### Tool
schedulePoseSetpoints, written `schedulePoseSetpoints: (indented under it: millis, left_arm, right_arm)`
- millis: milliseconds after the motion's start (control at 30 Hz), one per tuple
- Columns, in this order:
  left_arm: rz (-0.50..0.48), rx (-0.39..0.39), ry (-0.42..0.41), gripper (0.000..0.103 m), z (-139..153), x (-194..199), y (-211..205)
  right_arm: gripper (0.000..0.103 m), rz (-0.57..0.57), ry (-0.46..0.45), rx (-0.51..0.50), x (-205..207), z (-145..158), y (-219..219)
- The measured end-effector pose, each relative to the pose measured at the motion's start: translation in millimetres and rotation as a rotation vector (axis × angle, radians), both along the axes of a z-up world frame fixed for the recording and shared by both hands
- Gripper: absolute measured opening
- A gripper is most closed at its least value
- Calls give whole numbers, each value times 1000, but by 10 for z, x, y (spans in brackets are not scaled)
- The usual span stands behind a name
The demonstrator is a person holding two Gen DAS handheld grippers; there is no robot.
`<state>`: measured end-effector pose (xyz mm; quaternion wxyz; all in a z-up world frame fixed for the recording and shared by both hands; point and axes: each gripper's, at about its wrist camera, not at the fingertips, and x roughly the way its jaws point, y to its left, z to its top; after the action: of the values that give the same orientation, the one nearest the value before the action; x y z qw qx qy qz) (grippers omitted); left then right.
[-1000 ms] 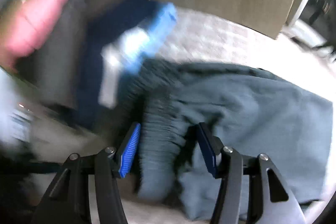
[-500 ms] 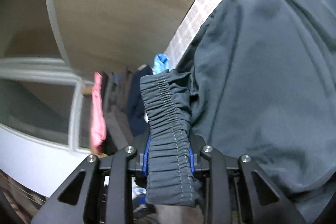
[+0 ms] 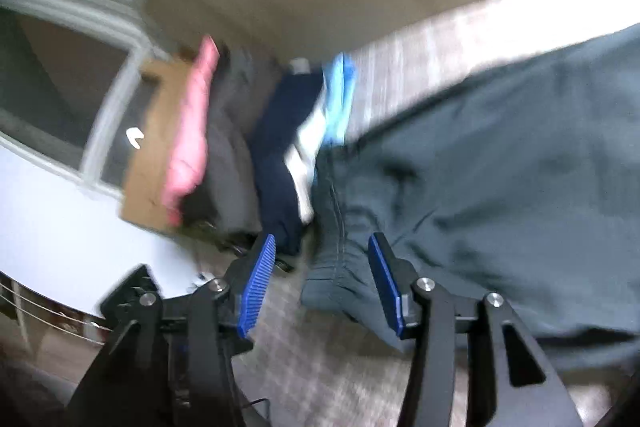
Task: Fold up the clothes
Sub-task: 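Open the right gripper and move both grippers above the folded trousers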
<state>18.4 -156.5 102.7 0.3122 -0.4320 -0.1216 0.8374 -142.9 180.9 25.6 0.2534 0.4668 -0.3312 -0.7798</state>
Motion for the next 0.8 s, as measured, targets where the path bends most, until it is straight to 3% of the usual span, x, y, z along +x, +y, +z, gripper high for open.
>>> schedulePoseSetpoints:
  millis: [67,167,233,267,333,400,433,500,533,600,700,800]
  left_arm:
    - [-21,10,36,53,119,-50,84]
    - [-115,21,98,53,227,-199,452]
    - [-163,3,81,53,139,-330,700]
    - [-185,-22,70,53,64,-399,828]
    - [-151,-185,50,52,-190,-557,1022]
    - [-96,-282,8,40,-356,-654,1033]
    - [-64,-296,-6,36,-352,-661,1009]
    - [-34,-318,40,36,-126,-527,1134]
    - [-19,-329,63,37,-12,-460,1196]
    - [7,-350,108,53,201,-329,1346]
    - [-55,-355,139,74,169,-211,2231]
    - [-118,-359,170,76,137,-93,3115]
  right_arm:
    - [48,-62,44,2,165,213,328]
    - [48,-164,88,85,425,485,857]
    - [48,-215,85,158,563,544,1183]
    - [48,-227,75,186,599,520,1347]
    - [48,-228,29,243,629,363,1691]
    - [48,-243,-54,326,664,194,1972]
    - [48,-255,-66,339,717,174,2145]
    - [48,-277,-82,356,813,152,2484]
    - [48,-284,-74,351,841,173,2640]
    - [48,-288,-56,348,852,217,3002]
    - [48,-260,-49,343,751,227,3376]
    - [50,-190,-14,355,578,170,3609]
